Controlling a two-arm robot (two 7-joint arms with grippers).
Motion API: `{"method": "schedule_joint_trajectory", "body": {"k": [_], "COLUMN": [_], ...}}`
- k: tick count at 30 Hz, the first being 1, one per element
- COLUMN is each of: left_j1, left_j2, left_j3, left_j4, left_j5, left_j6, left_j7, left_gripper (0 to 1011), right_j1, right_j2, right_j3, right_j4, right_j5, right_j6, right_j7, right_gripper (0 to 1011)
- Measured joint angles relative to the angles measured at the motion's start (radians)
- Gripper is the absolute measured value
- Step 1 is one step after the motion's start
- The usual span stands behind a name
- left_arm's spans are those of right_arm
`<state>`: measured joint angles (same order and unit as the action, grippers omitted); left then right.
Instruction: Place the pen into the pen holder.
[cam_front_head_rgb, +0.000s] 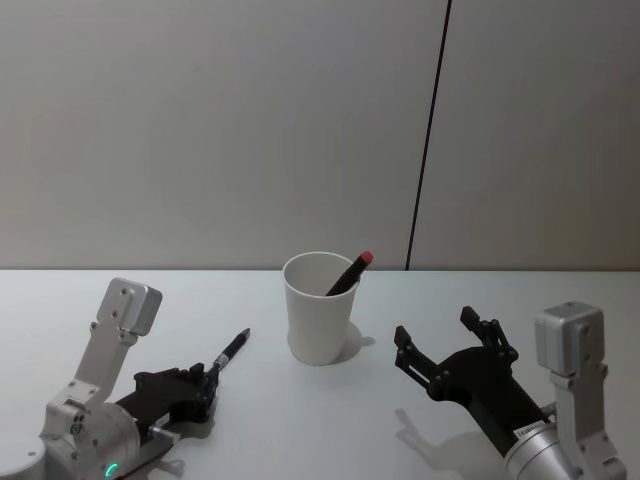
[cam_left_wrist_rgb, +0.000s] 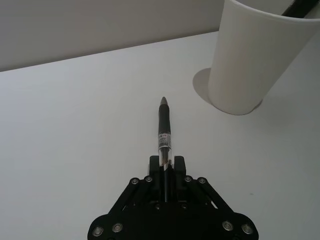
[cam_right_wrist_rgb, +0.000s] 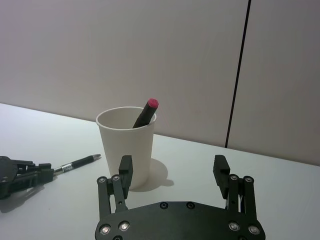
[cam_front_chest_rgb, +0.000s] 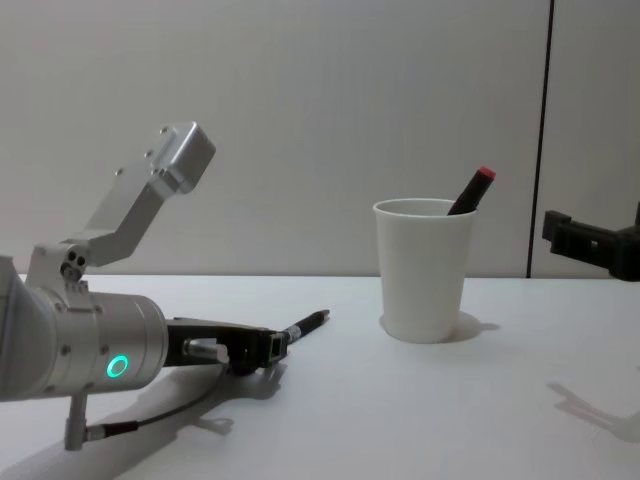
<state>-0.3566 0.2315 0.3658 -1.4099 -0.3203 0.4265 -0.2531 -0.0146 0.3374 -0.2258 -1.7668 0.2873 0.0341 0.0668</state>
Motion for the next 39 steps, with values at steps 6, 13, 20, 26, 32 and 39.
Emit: {"method": "schedule_joint_trajectory", "body": {"k": [6, 13, 20, 26, 32, 39], "left_j1": [0.0, 0.0, 0.0, 0.006, 0.021, 0.04], "left_j2": [0.0, -0.001, 0.0, 0.0, 0.001, 0.003], "left_j3": [0.0, 0.0, 0.0, -0.005, -0.018, -0.035], "left_j4": [0.0, 0.0, 0.0, -0.006, -0.024, -0.057], "left_j5": [0.0, 0.0, 0.0, 0.004, 0.014, 0.027], "left_j6": [0.0, 0.0, 0.0, -0.01, -0.052, -0.108], "left_j7": [0.0, 0.0, 0.0, 0.003, 0.015, 0.031], "left_gripper": [158, 158, 158, 158, 157, 157], "right_j1": [0.0, 0.0, 0.0, 0.0, 0.0, 0.0], "right_j2": [0.0, 0.0, 0.0, 0.0, 0.0, 0.0], "right_j3": [0.0, 0.0, 0.0, 0.0, 0.0, 0.0], "right_j4": [0.0, 0.0, 0.0, 0.0, 0.0, 0.0], "right_j5": [0.0, 0.0, 0.0, 0.0, 0.0, 0.0], "right_j6": [0.0, 0.0, 0.0, 0.0, 0.0, 0.0], "right_j7": [0.0, 0.0, 0.0, 0.0, 0.0, 0.0], "right_gripper": [1001, 1001, 1001, 1001, 1001, 1001]}}
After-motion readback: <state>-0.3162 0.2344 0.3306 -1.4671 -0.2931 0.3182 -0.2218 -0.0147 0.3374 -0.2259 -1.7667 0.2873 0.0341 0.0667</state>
